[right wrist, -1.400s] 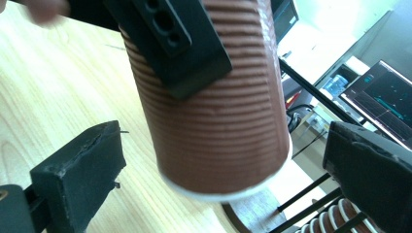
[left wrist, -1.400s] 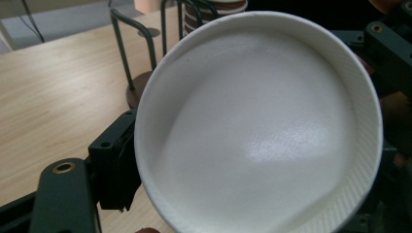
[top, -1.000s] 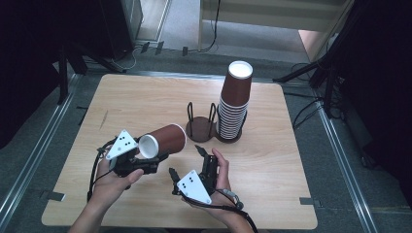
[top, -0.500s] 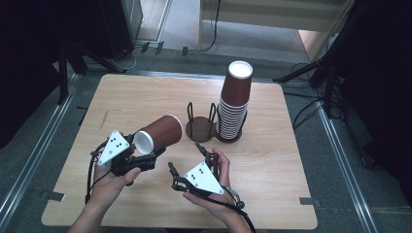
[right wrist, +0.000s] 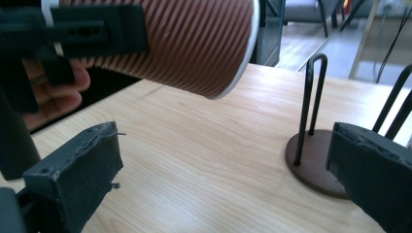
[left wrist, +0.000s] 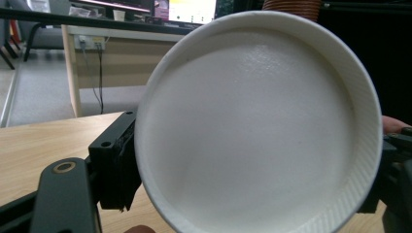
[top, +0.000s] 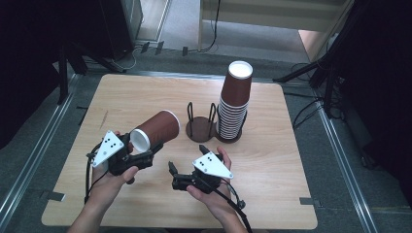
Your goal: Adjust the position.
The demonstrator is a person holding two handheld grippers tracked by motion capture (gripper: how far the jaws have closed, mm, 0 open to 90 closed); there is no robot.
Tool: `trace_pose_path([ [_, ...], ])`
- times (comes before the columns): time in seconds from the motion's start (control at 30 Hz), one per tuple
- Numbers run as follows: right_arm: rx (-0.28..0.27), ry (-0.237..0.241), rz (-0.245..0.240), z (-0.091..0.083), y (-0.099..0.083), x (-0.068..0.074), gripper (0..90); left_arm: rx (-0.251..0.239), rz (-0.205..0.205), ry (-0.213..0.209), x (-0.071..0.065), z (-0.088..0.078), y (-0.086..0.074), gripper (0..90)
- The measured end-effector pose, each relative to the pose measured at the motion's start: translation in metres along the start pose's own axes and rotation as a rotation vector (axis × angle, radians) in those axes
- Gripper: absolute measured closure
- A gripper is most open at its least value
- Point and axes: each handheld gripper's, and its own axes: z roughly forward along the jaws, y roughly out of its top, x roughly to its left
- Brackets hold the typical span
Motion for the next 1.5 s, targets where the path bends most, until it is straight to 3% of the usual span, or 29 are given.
trace_pose_path([
  [0.5,-0.046,-0.021,0.448,0.004,0.01,-0.003,0.0,-0.018,0.003,0.009,0.0,0.0,-0.003,20.0],
  [0.8,-0.095,0.032,0.667,0.008,0.017,0.001,0.0,-0.02,0.008,0.019,0.0,0.002,-0.005,20.0],
  [0.83,-0.092,0.061,0.734,0.01,0.017,0.0,0.0,-0.023,0.006,0.018,-0.001,0.002,-0.005,20.0],
  [0.87,-0.092,0.061,0.734,0.01,0.017,0.0,0.0,-0.024,0.004,0.016,-0.001,0.002,-0.005,20.0],
  [1.0,-0.079,0.088,0.866,0.014,0.018,-0.002,0.0,-0.029,0.007,0.018,-0.003,0.003,-0.007,20.0],
  [1.1,-0.084,0.096,0.929,0.015,0.019,-0.001,0.0,-0.031,0.012,0.017,-0.005,0.004,-0.009,20.0],
  [1.2,-0.083,0.108,1.04,0.016,0.021,-0.003,0.0,-0.037,0.018,0.016,-0.006,0.005,-0.01,20.0],
  [1.23,-0.074,0.128,1.102,0.017,0.021,-0.005,0.0,-0.037,0.019,0.014,-0.007,0.005,-0.01,20.0],
  [1.27,-0.061,0.143,1.133,0.018,0.021,-0.006,0.0,-0.035,0.018,0.013,-0.007,0.005,-0.01,20.0],
  [1.5,-0.045,0.151,1.276,0.027,0.019,-0.011,0.0,-0.033,0.035,0.004,-0.011,0.007,-0.012,20.0],
])
